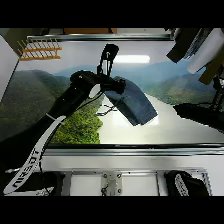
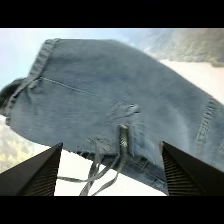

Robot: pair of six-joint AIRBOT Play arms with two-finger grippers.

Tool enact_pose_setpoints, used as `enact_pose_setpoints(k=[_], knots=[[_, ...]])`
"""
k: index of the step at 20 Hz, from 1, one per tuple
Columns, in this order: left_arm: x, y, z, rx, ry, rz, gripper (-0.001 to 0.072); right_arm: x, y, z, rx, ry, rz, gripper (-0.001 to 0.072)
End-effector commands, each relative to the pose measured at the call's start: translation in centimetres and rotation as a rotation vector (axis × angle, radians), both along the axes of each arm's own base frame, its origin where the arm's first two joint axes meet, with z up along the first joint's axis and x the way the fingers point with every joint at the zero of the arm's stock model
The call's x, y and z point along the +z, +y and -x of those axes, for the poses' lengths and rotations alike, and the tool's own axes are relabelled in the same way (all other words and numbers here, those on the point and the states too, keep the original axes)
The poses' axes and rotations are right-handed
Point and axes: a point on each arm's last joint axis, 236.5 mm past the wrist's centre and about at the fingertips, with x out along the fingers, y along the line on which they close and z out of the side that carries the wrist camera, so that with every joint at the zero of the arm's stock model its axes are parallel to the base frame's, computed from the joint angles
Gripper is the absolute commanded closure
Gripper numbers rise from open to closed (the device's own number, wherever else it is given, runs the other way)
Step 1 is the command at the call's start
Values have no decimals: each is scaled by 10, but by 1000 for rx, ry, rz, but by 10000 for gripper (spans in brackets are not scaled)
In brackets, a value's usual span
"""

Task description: Fold the clothes and pants, and hang the long-sleeved shirts on hangers.

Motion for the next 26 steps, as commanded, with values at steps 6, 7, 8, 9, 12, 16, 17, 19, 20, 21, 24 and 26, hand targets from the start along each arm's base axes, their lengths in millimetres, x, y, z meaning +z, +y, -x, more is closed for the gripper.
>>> enact_pose_setpoints(k=[6, 7, 8, 9, 12, 16, 17, 19, 20, 21, 24, 26], knots=[[-114, 84, -64, 346, 386, 271, 56, 0, 0, 0, 1, 1, -1, 675], [-129, 86, -67, 356, 422, 298, 56, 0, 0, 0, 1, 1, -1, 675], [-144, 87, -70, 352, 451, 307, 56, 0, 0, 0, 1, 1, -1, 675], [-156, 86, -73, 349, 478, 310, 56, 0, 0, 0, 1, 1, -1, 675], [-177, 74, -87, 315, 514, 305, 56, 0, 0, 0, 1, 1, -1, 675], [-188, 52, -95, 258, 545, 287, 56, 0, 0, 0, 1, 1, -1, 675], [-188, 47, -94, 237, 552, 276, 56, 0, 0, 0, 1, 1, -1, 675], [-187, 40, -90, 205, 571, 262, 180, 0, 0, 0, 1, 1, -1, 675], [-184, 40, -89, 199, 576, 260, 400, 0, 0, 0, 1, 1, -2, 675], [-179, 39, -88, 189, 580, 258, 621, 1, 1, 0, 1, -1, -7, 675], [-145, 56, -89, 170, 567, 255, 677, 8, 10, -2, 6, -19, -58, 675], [-114, 78, -85, 157, 515, 243, 678, 3, 8, -2, -8, 7, -66, 675]])
